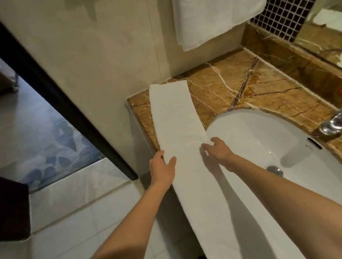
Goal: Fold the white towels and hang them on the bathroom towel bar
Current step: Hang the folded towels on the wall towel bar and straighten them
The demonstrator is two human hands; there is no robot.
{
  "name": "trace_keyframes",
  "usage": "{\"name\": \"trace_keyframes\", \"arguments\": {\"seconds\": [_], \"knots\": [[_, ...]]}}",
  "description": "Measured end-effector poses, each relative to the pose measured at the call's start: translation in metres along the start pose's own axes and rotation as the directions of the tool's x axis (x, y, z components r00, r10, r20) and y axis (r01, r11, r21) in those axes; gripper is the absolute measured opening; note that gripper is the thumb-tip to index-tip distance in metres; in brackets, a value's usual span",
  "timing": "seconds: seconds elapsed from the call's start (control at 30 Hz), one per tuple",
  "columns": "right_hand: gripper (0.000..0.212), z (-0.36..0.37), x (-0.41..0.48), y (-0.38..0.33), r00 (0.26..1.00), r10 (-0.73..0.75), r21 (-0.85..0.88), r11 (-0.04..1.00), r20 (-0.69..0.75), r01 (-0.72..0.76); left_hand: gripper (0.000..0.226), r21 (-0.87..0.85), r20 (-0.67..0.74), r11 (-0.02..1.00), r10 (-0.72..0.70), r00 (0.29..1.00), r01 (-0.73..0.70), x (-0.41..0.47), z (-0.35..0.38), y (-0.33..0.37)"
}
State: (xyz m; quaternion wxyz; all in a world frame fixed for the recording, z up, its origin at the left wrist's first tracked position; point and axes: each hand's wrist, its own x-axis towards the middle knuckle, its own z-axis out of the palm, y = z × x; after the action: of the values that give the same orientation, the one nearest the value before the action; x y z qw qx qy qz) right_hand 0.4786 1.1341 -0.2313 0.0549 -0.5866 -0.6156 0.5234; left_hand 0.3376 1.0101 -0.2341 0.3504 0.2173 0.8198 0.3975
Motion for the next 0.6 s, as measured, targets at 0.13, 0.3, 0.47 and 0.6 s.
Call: {"name": "trace_keyframes", "arguments": {"seconds": [0.13,0.3,0.47,0.6], "knots": [[0.025,0.004,0.009,0.009,0.995,0.100,0.069,0.993,-0.006,-0.099,0.033,-0.093,-0.094,0.993,-0.080,0.992,0.072,0.006,0.004,0.003],[0.018,-0.014,0.001,-0.008,0.997,0.077,0.156,0.985,-0.023,-0.072,0.021,-0.213,-0.049,0.969,-0.141,0.989,0.127,0.009,0.001,0.018],[0.017,-0.035,-0.021,-0.045,0.999,-0.039,0.162,0.986,-0.017,0.041,0.005,-0.227,0.013,0.970,-0.084,0.996,0.084,-0.001,-0.011,0.058],[0.039,-0.054,-0.047,-0.078,0.990,-0.128,0.174,0.975,-0.059,0.136,0.031,-0.271,-0.035,0.962,0.023,0.999,-0.032,-0.017,-0.033,0.101]]}}
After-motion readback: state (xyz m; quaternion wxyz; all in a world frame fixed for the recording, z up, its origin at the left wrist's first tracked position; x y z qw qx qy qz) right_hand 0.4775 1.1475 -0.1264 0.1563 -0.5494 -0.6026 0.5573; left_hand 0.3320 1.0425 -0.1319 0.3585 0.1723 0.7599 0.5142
